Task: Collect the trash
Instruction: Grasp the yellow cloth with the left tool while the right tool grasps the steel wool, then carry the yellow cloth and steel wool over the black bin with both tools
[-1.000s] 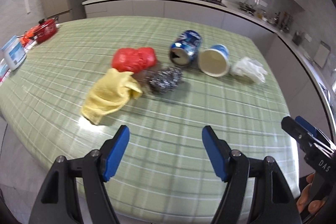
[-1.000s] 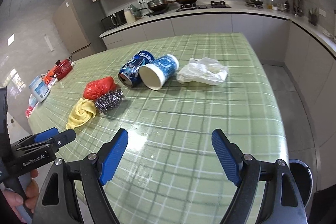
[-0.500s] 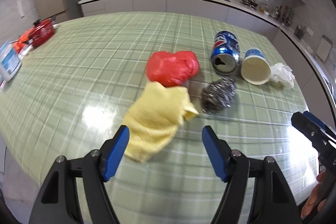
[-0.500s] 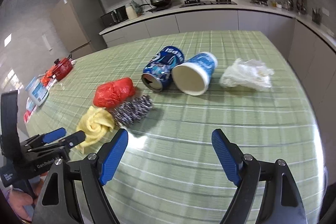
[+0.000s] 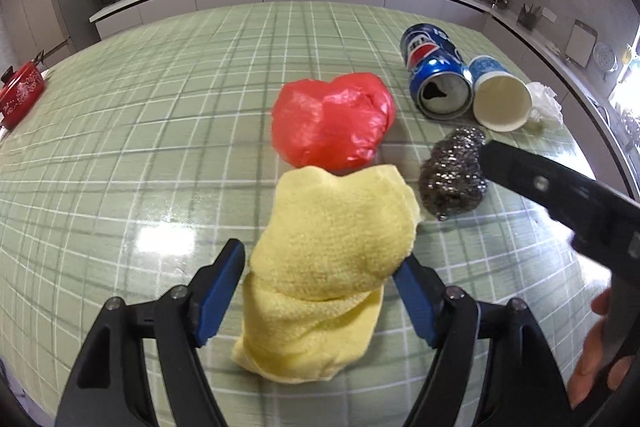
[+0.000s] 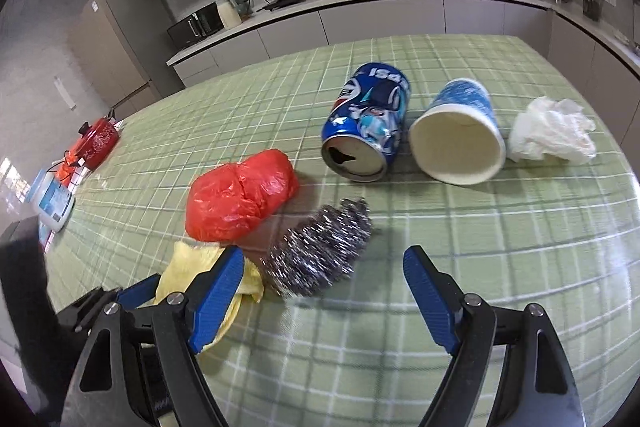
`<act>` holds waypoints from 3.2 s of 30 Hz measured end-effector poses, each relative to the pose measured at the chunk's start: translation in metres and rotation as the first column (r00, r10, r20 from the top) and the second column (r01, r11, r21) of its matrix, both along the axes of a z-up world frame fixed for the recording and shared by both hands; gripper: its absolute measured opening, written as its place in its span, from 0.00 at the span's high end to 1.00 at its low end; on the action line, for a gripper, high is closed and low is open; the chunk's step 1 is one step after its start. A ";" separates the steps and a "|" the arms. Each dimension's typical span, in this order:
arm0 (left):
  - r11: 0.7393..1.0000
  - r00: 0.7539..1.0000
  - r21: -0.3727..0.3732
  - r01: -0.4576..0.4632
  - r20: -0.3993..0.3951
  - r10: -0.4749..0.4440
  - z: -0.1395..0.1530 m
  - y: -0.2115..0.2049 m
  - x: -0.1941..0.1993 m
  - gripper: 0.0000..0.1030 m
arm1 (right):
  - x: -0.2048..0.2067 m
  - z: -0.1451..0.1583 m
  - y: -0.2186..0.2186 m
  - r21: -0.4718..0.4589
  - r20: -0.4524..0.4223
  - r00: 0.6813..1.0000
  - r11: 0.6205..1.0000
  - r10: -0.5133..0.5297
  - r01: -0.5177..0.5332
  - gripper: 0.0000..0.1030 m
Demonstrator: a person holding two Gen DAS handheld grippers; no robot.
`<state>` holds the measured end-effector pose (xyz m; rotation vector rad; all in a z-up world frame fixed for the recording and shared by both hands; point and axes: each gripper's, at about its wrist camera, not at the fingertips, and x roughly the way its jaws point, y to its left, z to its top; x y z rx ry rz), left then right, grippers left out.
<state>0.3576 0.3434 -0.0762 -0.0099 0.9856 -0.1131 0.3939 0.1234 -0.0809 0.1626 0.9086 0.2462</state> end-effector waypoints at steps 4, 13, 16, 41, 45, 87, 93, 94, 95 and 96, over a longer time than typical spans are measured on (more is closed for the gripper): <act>1.000 1.000 0.001 0.005 0.008 -0.005 0.002 0.010 0.000 0.25 | 0.012 -0.012 0.009 -0.009 -0.025 1.000 1.000 -0.014 0.014 0.19; 0.998 0.998 -0.018 0.065 -0.002 -0.065 -0.003 0.004 0.009 0.24 | 0.022 -0.027 0.009 -0.021 -0.056 0.998 1.000 0.006 -0.007 0.44; 0.997 0.998 -0.036 0.065 -0.003 -0.065 -0.004 0.002 0.012 0.27 | 0.021 -0.028 0.006 -0.029 -0.052 0.999 0.999 0.014 -0.015 0.49; 0.999 1.000 -0.045 0.007 0.010 -0.006 -0.008 -0.010 0.006 0.49 | 0.009 -0.031 -0.014 -0.053 -0.040 0.998 0.997 0.054 -0.056 0.58; 0.999 1.000 -0.046 0.002 0.010 -0.002 -0.009 -0.013 0.003 0.50 | 0.003 -0.029 -0.018 -0.061 -0.047 0.997 0.996 0.064 -0.067 0.59; 0.989 0.994 -0.138 0.042 0.108 -0.027 0.045 -0.159 -0.054 0.56 | -0.082 0.022 -0.192 0.001 0.045 0.998 0.999 0.032 -0.032 0.62; 0.978 0.990 -0.164 0.131 0.082 -0.119 0.044 -0.212 -0.059 0.56 | -0.103 0.023 -0.257 0.004 0.035 0.996 0.997 -0.078 0.078 0.62; 0.974 0.986 -0.163 0.156 0.080 -0.144 0.044 -0.221 -0.059 0.56 | -0.107 0.024 -0.265 0.005 0.037 0.994 0.995 -0.098 0.098 0.62; 0.970 0.982 -0.161 0.180 0.082 -0.168 0.045 -0.229 -0.059 0.56 | -0.113 0.025 -0.275 0.006 0.042 0.991 0.992 -0.129 0.129 0.62; 0.966 0.977 -0.160 0.204 0.087 -0.192 0.046 -0.237 -0.060 0.56 | -0.117 0.027 -0.282 0.004 0.047 0.987 0.988 -0.153 0.153 0.62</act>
